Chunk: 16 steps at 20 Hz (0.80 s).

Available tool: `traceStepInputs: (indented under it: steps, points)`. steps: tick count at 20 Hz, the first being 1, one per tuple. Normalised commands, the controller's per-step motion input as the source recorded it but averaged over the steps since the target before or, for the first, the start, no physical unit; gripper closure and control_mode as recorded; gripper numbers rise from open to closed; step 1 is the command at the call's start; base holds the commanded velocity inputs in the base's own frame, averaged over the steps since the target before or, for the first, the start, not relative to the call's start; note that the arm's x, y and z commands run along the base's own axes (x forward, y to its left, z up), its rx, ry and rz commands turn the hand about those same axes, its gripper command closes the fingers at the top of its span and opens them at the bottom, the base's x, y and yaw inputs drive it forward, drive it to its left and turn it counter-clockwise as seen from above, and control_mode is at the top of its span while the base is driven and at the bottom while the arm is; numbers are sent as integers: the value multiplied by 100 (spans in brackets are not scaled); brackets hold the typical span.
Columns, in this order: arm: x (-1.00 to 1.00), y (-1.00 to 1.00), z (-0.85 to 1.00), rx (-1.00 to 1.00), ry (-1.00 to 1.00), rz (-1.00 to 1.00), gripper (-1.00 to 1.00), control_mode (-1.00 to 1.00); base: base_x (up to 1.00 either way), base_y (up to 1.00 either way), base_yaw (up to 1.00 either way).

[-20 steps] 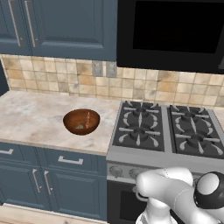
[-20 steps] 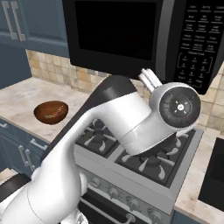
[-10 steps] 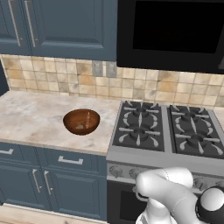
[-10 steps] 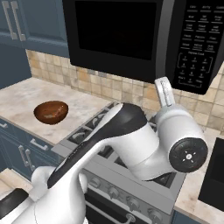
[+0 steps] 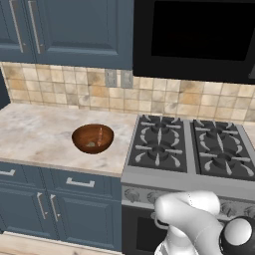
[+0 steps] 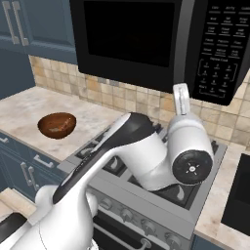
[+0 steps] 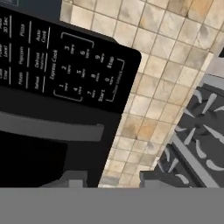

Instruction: Place the bowl containing the sweet potato and steak in the microwave. Close the microwave door and press the start button to microwave the meal.

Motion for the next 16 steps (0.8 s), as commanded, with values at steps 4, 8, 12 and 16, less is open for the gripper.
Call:
traceStepInputs:
  steps: [4, 8, 12, 16]
  points:
    - [25, -9, 14, 6, 0, 0, 100, -100, 0, 0, 0]
    - [22, -12, 13, 3, 0, 0, 100, -100, 0, 0, 0]
    - [19, -8, 10, 0, 1, 0, 100, -100, 0, 0, 0]
    - [20, -9, 9, 0, 1, 0, 100, -100, 0, 0, 0]
